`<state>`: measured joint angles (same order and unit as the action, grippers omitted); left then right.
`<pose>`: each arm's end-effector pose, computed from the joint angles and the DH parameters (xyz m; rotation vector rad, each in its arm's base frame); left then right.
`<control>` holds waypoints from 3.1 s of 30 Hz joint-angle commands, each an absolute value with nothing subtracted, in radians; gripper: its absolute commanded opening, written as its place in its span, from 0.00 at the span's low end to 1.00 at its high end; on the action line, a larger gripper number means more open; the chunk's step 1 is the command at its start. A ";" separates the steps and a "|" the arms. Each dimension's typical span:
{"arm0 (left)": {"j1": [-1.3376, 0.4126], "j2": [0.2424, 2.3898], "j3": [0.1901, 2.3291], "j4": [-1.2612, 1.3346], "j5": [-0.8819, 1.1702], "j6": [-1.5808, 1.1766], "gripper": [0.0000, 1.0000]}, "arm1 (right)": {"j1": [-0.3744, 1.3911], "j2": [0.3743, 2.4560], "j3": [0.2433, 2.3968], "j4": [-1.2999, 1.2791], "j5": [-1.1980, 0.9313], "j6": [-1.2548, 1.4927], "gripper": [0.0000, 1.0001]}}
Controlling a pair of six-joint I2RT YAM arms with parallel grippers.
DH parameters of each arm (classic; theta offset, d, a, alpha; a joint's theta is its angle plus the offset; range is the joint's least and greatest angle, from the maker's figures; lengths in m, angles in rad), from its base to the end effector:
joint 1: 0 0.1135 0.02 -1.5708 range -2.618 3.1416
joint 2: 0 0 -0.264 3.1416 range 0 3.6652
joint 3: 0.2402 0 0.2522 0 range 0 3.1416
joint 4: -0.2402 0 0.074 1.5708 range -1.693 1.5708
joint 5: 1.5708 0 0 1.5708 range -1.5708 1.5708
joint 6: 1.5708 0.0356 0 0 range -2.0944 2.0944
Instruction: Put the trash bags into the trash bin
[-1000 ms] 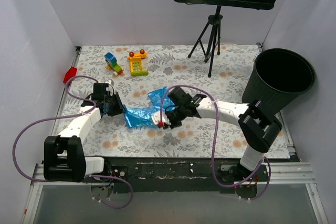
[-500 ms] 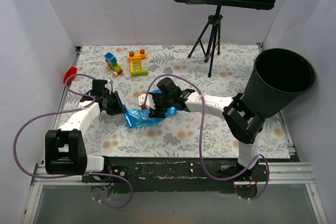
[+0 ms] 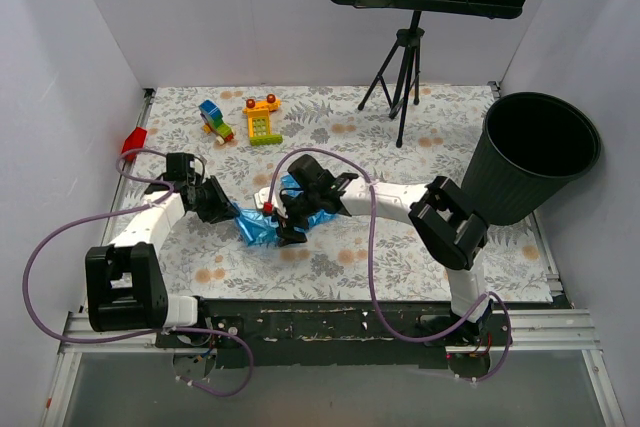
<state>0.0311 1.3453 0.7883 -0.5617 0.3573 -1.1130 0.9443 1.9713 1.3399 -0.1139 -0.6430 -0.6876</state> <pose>0.2478 -0.0047 0.1957 -1.4358 2.4476 -0.7746 0.2356 0.3620 0.1909 -1.8733 1.3094 0.8738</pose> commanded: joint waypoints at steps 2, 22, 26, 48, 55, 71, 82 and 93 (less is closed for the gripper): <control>0.090 1.316 0.798 -0.577 0.426 -1.155 0.00 | 0.976 2.008 1.384 -0.161 -0.675 -0.704 0.75; 0.118 1.318 0.790 -0.591 0.483 -1.163 0.00 | 0.993 2.080 1.359 0.106 -0.463 -0.535 0.43; 0.123 1.318 0.787 -0.584 0.485 -1.163 0.00 | 0.992 2.045 1.319 0.100 -0.581 -0.607 0.02; 0.118 1.398 0.828 -0.500 0.473 -0.976 0.00 | 0.956 1.894 1.169 -0.534 -0.713 -1.266 0.01; 0.020 1.329 0.824 -0.445 0.990 -0.864 0.66 | 0.873 1.925 1.296 -0.436 -0.617 -0.870 0.01; -0.477 1.026 0.608 -0.317 0.800 0.111 0.69 | 0.769 2.099 1.620 -1.014 -0.948 -0.767 0.01; -0.765 1.077 0.489 0.030 0.350 -0.026 0.67 | 0.736 2.075 1.569 -0.980 -1.009 -0.652 0.01; -0.811 1.066 0.446 0.045 0.350 0.130 0.57 | 0.687 2.103 1.566 -0.971 -1.061 -0.588 0.01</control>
